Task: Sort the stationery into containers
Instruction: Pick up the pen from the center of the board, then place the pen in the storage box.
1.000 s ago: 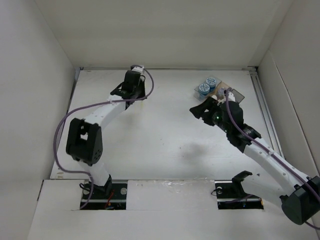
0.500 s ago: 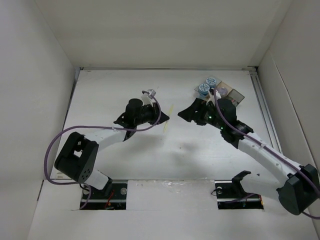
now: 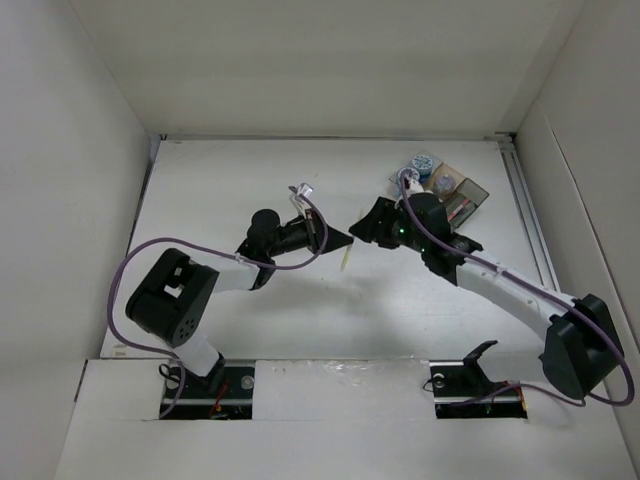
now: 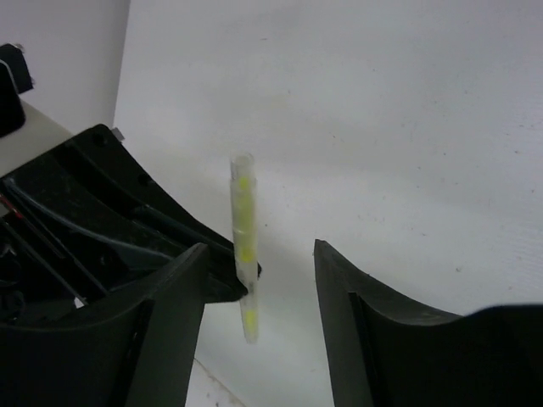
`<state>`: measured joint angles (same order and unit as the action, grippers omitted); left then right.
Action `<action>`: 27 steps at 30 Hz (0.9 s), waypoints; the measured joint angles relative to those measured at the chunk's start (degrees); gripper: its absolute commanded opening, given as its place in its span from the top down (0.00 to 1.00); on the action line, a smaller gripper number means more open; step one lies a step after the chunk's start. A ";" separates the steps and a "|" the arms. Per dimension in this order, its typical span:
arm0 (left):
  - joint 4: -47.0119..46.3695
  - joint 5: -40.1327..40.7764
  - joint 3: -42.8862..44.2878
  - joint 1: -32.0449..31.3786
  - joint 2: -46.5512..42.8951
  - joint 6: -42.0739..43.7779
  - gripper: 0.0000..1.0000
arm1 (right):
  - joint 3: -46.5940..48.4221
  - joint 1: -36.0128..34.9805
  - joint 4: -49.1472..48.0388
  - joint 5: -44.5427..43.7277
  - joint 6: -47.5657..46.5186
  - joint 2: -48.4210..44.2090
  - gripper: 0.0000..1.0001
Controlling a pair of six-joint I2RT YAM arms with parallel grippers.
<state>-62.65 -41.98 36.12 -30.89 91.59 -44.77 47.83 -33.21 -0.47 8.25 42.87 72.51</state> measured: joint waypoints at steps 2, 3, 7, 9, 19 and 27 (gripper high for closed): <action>-2.03 -1.40 -0.09 0.00 1.16 -0.85 1.00 | 0.83 -0.48 -0.04 -0.66 0.00 0.68 0.47; -2.32 -1.60 -0.11 0.00 1.49 -1.09 1.00 | 1.14 -0.70 -0.09 -1.07 0.00 0.81 0.49; -5.03 -3.02 -0.72 0.00 1.66 -2.03 1.00 | 2.14 -1.03 -0.85 -2.05 -0.20 1.84 0.69; -5.38 -3.26 -0.96 0.00 1.66 -2.27 1.00 | 2.27 -1.03 -1.29 -2.45 0.02 2.51 0.82; -5.92 -3.69 -1.27 0.24 1.53 -1.49 0.36 | 3.19 0.55 -0.85 -7.41 1.07 2.91 1.00; 3.48 3.43 -3.82 0.09 -10.40 4.48 0.26 | 9.66 15.34 5.90 -19.96 0.79 2.97 1.00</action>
<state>-59.18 -38.54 32.29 -30.81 81.19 -40.29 57.49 -17.87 5.43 -11.70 43.66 75.48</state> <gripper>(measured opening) 0.716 0.177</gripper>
